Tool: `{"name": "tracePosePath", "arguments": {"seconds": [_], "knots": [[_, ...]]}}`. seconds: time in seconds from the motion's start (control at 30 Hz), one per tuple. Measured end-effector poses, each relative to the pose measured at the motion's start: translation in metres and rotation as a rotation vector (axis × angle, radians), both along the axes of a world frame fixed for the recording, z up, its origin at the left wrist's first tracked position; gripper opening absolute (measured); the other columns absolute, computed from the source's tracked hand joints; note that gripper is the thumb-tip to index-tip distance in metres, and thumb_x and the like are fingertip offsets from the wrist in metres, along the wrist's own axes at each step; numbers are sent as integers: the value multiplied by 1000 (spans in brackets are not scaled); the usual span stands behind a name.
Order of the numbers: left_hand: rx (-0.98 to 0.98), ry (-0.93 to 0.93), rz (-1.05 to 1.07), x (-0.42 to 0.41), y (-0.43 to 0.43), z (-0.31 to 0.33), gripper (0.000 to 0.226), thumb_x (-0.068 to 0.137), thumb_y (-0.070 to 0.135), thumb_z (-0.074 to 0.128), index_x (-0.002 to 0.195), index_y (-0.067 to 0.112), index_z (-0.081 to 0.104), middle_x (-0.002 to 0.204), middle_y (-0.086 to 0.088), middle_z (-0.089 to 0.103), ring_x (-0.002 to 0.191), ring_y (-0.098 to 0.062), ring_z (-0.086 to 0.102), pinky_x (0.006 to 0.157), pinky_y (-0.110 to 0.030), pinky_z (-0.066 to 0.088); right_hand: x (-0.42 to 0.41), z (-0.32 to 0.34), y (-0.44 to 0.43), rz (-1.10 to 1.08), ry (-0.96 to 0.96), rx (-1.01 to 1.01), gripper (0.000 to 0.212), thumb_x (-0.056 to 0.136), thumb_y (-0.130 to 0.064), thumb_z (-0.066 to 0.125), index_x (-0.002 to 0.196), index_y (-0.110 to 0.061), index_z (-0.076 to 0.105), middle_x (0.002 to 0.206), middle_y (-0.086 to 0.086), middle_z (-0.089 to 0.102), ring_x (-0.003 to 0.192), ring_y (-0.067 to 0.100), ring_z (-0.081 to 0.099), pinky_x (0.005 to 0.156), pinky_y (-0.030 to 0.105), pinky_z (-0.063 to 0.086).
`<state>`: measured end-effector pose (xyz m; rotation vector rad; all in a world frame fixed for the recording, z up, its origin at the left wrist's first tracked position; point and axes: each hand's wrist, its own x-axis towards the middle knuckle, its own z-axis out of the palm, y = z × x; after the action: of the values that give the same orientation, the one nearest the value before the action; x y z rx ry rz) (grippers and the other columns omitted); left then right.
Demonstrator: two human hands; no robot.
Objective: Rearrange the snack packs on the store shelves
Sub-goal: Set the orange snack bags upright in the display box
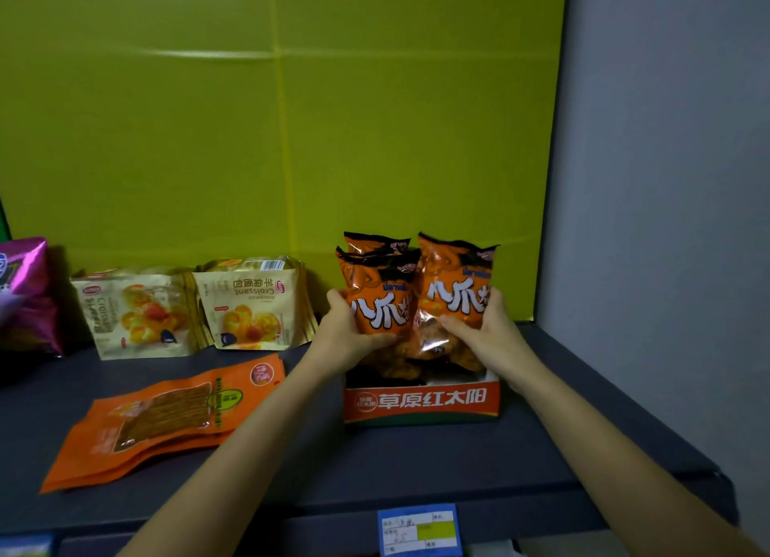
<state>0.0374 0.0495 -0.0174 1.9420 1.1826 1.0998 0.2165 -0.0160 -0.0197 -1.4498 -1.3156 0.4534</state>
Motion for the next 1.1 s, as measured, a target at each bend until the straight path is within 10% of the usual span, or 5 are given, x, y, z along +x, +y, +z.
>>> {"name": "tracePosePath", "arguments": {"seconds": [0.27, 0.77, 1.1], "knots": [[71, 4, 12, -6, -2, -6, 88, 73, 12, 75, 141, 6, 19, 137, -11, 48, 126, -25, 49, 100, -36, 45, -7, -3, -7, -157, -337, -32, 110, 75, -30, 74, 149, -12, -5, 154, 12, 20, 139, 28, 32, 107, 45, 35], [193, 181, 49, -25, -30, -6, 70, 82, 27, 66, 141, 11, 33, 143, -6, 44, 133, -22, 40, 106, -33, 37, -17, 1, -11, -164, -583, -144, 104, 84, -51, 56, 149, -8, -12, 160, 9, -6, 147, 29, 4, 116, 43, 16], [175, 191, 394, -149, -41, -15, 38, 81, 33, 66, 109, 8, 65, 113, -8, 67, 105, -22, 60, 83, -31, 46, -92, 22, -32, 113, -527, 208, 44, 90, -21, 56, 133, -15, 48, 136, 0, 46, 124, 15, 47, 105, 32, 40]]}}
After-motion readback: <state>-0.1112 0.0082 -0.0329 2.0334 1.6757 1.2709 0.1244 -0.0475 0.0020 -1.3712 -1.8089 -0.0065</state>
